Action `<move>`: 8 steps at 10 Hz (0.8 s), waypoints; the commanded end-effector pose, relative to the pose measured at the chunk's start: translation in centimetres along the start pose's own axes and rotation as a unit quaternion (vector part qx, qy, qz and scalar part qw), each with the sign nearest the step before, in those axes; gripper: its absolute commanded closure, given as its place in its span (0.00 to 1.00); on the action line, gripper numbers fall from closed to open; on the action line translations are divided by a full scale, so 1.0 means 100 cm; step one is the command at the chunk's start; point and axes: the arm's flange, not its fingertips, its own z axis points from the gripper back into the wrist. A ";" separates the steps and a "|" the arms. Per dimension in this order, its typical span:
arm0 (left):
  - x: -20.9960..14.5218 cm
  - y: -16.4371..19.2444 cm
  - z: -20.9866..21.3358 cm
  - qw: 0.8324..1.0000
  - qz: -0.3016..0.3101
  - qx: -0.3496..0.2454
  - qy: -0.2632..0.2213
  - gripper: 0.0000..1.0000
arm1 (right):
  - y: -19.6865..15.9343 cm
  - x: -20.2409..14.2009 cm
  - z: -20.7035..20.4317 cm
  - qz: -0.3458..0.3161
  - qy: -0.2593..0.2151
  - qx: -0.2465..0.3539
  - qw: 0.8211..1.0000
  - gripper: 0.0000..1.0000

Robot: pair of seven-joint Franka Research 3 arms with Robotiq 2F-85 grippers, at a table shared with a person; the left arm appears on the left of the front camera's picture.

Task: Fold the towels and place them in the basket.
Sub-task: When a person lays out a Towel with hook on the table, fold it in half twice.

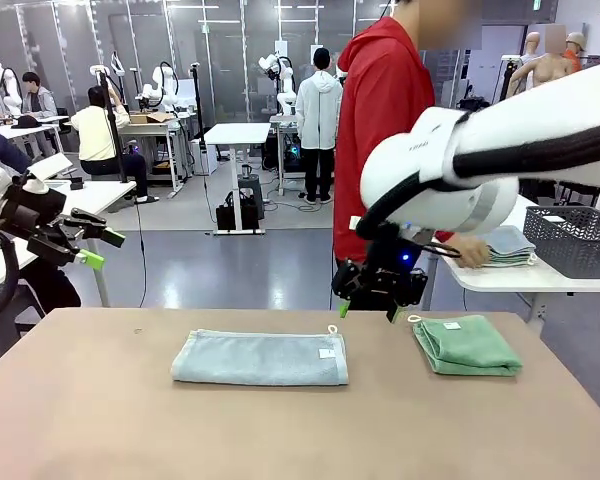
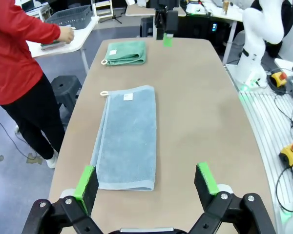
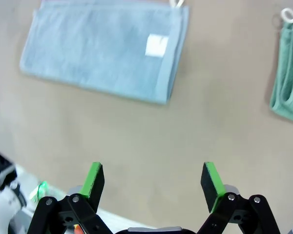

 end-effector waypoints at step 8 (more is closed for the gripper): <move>0.003 -0.001 0.001 1.000 -0.003 -0.001 0.003 0.00 | 0.011 0.043 -0.127 -0.092 -0.054 -0.075 0.991 0.00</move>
